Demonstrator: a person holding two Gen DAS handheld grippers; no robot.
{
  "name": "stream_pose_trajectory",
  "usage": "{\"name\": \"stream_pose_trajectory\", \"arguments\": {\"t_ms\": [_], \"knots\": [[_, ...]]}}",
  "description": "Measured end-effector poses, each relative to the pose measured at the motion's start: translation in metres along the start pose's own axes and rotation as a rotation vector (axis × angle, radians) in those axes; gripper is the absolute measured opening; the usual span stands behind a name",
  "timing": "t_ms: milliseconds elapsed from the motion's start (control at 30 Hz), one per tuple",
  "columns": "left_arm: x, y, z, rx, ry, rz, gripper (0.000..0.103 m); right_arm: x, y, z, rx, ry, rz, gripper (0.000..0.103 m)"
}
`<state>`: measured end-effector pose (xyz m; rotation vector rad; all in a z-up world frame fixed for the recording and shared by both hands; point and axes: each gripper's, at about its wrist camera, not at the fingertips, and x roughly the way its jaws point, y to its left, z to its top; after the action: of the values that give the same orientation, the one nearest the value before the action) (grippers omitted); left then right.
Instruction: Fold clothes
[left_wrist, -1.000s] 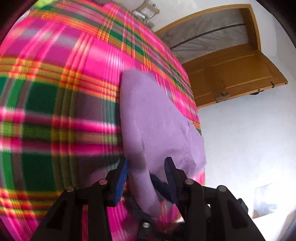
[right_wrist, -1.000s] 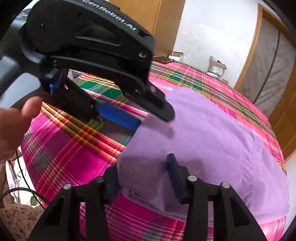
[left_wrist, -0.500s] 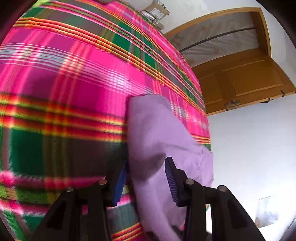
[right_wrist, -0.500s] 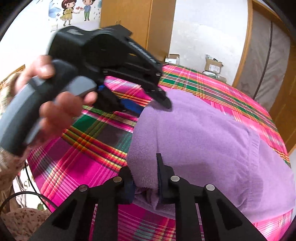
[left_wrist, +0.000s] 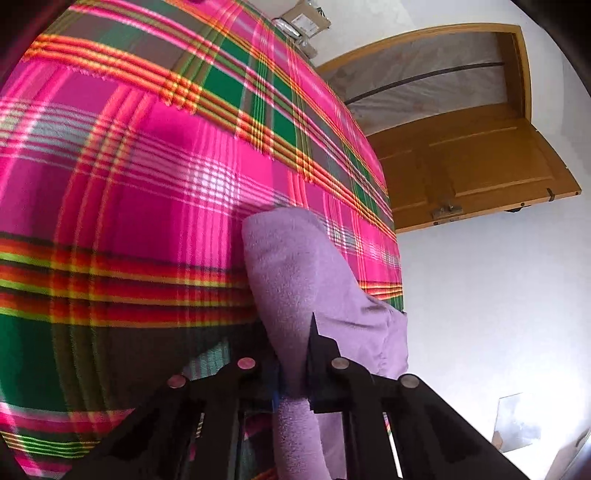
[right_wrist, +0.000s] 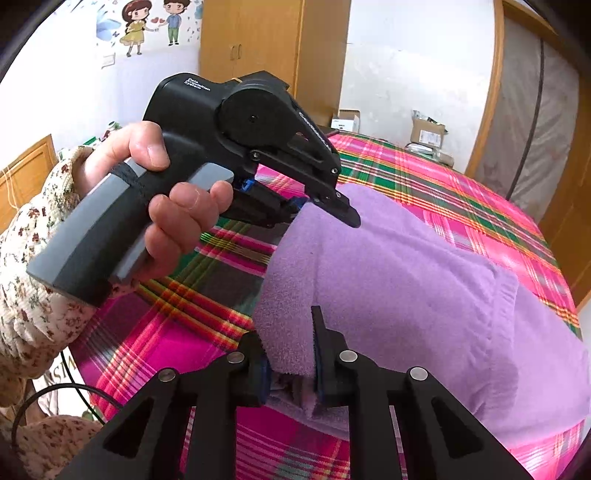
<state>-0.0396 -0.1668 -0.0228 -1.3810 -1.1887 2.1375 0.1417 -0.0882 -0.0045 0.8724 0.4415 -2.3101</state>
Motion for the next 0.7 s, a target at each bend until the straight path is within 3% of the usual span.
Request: {"name": "stream_pose_trajectory", "arguments": {"t_ms": [267, 700], "knots": [[-0.056, 0.013, -0.002, 0.011, -0.074, 0.016, 0.009, -0.005, 0.019, 0.012, -0.031, -0.029, 0.065, 0.016], [-0.136, 0.059, -0.007, -0.035, -0.194, 0.121, 0.009, 0.01, 0.067, 0.047, -0.137, -0.042, 0.258, 0.016]]}}
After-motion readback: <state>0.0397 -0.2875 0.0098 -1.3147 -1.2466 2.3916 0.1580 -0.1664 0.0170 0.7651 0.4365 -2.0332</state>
